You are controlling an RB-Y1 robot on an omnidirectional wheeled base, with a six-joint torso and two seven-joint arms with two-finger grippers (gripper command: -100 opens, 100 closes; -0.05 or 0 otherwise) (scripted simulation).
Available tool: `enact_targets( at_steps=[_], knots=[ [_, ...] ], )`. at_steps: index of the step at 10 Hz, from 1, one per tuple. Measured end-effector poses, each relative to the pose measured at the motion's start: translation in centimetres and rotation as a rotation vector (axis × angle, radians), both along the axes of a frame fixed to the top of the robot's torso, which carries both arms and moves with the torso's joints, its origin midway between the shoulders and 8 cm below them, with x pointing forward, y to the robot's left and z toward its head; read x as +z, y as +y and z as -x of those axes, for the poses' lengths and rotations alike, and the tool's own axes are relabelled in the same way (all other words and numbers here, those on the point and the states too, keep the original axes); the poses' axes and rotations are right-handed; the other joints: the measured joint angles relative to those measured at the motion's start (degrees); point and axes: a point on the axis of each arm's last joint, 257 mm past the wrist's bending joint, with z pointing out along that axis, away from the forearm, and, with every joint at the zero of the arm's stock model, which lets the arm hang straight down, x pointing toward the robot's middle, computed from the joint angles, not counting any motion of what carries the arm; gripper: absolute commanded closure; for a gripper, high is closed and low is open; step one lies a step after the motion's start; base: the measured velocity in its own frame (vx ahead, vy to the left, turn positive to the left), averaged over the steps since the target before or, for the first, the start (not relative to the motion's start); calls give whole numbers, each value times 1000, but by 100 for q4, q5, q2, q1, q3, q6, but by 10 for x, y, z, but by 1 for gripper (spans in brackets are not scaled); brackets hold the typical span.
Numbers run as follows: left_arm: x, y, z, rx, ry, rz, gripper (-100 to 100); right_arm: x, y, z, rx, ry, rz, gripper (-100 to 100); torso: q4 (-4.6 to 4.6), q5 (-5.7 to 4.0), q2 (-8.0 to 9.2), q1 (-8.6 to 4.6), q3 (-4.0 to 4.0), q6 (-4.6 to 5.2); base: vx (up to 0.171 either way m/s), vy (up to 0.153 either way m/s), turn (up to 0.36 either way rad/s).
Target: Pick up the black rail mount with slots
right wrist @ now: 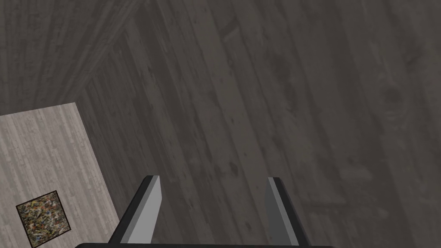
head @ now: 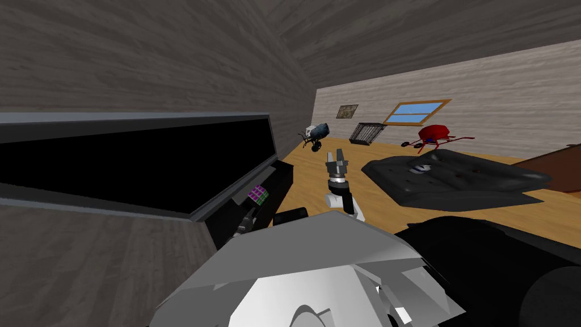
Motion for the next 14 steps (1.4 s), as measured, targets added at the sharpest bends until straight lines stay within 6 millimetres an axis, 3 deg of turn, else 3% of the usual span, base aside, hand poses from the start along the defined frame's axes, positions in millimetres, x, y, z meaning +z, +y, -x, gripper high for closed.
enact_targets(
  at_steps=[4,10,14],
  knots=[
    [-43,21,35,6,138,-63,-100,0,0,0,0,0,0,0,1,-1,4,-8,2,-1,38,2,-123],
    [-89,73,86,22,323,-176,-100,0,0,0,0,0,0,0,0,-1,1,-6,0,-5,45,3,-151],
    [-112,129,127,39,467,-296,-100,0,0,0,0,0,0,0,-2,-2,-13,-8,-7,-2,71,4,-173]
  ],
)
